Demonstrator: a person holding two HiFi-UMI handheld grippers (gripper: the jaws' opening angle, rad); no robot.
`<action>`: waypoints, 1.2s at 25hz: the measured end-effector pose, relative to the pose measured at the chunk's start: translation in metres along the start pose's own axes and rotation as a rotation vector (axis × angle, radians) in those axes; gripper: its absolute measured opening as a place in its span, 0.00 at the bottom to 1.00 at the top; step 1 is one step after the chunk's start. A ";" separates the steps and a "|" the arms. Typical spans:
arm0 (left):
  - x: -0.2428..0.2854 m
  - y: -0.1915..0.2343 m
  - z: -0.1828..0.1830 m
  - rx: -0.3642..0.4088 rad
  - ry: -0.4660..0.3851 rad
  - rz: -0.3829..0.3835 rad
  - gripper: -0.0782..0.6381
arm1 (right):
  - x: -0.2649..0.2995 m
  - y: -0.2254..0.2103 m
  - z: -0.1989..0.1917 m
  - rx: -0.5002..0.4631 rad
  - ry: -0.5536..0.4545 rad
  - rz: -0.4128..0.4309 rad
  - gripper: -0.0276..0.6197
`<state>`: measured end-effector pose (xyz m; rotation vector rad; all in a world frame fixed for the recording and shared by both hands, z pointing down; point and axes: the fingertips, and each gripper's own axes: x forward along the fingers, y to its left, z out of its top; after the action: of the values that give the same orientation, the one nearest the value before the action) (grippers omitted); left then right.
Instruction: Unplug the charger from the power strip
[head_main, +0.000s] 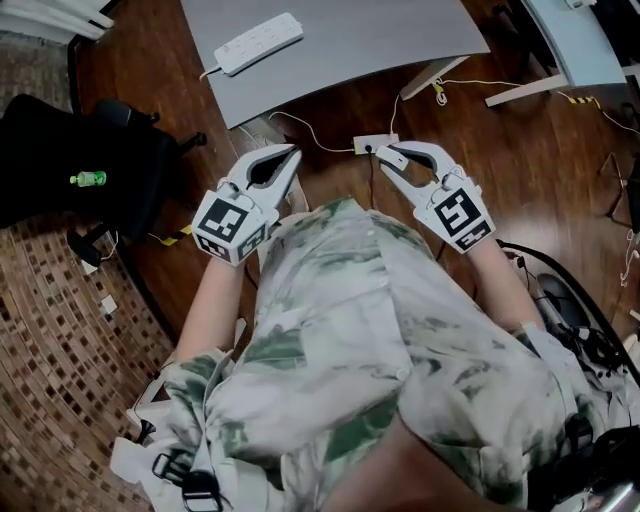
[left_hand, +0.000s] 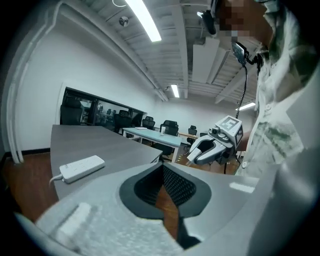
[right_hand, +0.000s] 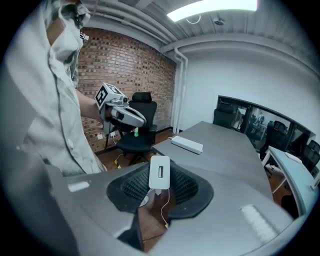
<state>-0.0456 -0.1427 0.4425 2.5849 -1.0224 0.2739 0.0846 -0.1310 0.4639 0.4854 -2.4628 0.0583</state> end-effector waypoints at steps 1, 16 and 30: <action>-0.001 -0.016 -0.004 -0.024 -0.005 0.015 0.11 | -0.008 0.006 -0.009 -0.009 -0.008 0.022 0.21; -0.078 -0.190 -0.030 -0.017 0.027 0.079 0.11 | -0.121 0.105 -0.045 0.052 -0.153 0.071 0.21; -0.219 -0.271 -0.070 -0.029 -0.104 0.072 0.11 | -0.131 0.276 0.007 0.004 -0.214 0.059 0.21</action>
<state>-0.0199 0.2053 0.3738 2.5633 -1.1481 0.1429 0.0794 0.1680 0.4013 0.4404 -2.6873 0.0370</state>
